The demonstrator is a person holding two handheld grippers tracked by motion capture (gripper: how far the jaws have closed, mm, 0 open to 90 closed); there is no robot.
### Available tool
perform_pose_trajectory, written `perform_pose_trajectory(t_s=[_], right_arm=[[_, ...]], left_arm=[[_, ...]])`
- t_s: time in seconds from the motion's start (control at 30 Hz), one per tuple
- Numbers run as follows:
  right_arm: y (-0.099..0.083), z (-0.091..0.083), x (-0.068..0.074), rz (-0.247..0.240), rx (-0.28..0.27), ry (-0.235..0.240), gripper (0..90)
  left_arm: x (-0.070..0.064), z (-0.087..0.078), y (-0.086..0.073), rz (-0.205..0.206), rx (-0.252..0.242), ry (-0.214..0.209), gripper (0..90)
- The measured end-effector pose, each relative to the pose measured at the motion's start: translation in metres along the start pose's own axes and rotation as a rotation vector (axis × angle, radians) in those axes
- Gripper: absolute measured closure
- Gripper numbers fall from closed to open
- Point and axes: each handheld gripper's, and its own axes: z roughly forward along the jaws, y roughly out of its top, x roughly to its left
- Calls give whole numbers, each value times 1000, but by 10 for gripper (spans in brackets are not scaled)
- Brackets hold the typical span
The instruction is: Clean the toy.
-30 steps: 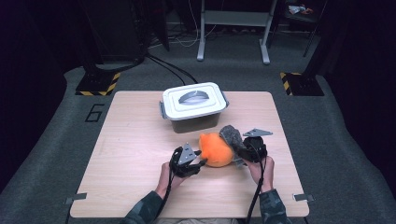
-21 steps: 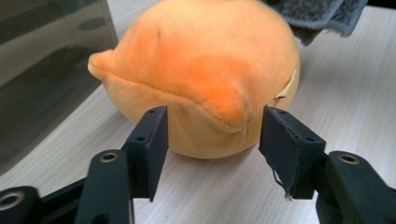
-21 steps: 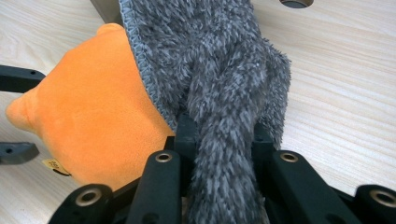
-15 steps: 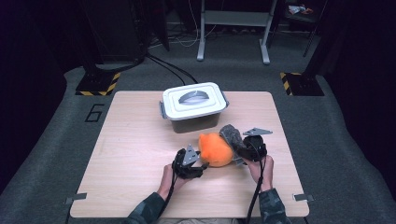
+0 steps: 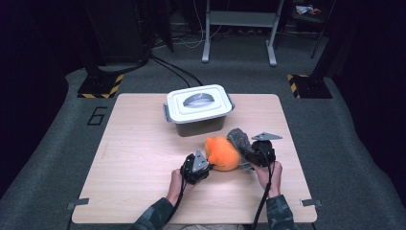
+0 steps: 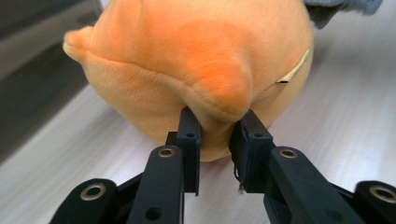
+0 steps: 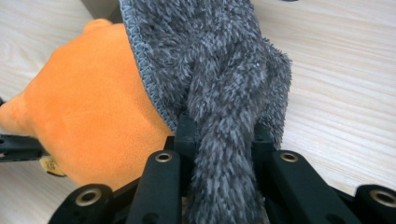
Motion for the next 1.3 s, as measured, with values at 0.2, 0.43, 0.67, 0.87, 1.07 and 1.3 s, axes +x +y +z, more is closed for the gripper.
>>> perform_pose_trajectory(t_s=[0.2, 0.43, 0.67, 0.87, 1.07, 1.3], right_arm=[[0, -13, 4, -6, -37, -3, 728], [2, -29, 24, -29, -85, 44, 728], [2, -12, 30, -49, -32, 41, 729], [4, -6, 27, -55, -26, 32, 728], [13, -28, 46, -101, -108, 71, 728], [19, -14, 74, -207, -66, 82, 728]], left_arm=[[3, -6, 8, -74, -16, -47, 778], [4, -21, 20, -155, -50, -112, 780], [1, -20, 21, -118, -17, -93, 731], [0, -17, 23, -87, -20, -74, 705], [-2, -15, 25, -86, -27, -70, 769], [-1, -14, 26, -98, -11, -61, 779]])
